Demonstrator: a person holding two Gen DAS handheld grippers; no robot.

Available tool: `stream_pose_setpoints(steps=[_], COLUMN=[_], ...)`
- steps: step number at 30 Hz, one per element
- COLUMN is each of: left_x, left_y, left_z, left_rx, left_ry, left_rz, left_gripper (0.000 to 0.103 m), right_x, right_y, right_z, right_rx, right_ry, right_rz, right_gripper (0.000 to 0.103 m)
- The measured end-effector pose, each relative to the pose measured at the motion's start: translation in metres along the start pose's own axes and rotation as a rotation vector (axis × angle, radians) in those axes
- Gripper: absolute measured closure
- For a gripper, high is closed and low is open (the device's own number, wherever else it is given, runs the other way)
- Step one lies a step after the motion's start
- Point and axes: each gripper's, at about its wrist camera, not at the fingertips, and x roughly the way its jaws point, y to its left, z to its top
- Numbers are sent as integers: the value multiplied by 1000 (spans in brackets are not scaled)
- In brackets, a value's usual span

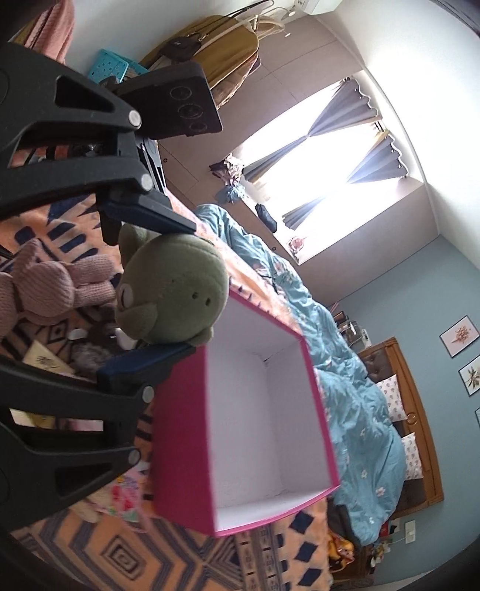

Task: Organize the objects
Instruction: 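Lift both held plushes and carry them over the pink box, then open both grippers to drop the plushes into the pink box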

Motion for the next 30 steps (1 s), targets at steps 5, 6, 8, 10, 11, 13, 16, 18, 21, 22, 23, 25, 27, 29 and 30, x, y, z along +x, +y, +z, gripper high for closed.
stream_pose_setpoints(steps=[5,6,8,10,11,13,16,18,21,22,23,25,27,29,30], left_x=[1,3,8,14,18,27,45,58,75,79,84,90,88,87,88], left_y=[16,20,30,38,43,52,67,73,78,78,78,76,71,70,70], left_z=[31,38,50,55,58,63,65,63,58,56,52,47,45,45,45], left_rx=[15,16,7,1,-5,-13,-37,-39,-26,-20,-13,11,35,40,44], left_ry=[-35,-38,-33,-27,-20,-8,32,68,119,132,151,175,166,167,169], left_rz=[57,66,80,87,97,112,134,147,173,182,189,208,224,227,236], left_gripper=[47,47,47,47,47,47,47,47,47,47,47,47,47,47,47], right_x=[18,23,34,45,50,63,81,92,104,108,111,116,122,126,128], right_y=[-1,-4,-9,-14,-17,-25,-43,-57,-75,-81,-86,-93,-99,-94,-92], right_z=[33,40,50,58,61,66,68,66,58,54,50,45,40,38,37], right_rx=[-10,-8,-2,4,14,23,63,96,141,158,173,191,195,140,123], right_ry=[-30,-35,-32,-32,-28,-25,-3,22,60,76,92,124,171,207,224], right_rz=[28,36,43,48,51,50,46,43,43,44,45,43,19,-39,-64], right_gripper=[44,44,44,43,43,43,43,43,43,43,43,42,41,39,38])
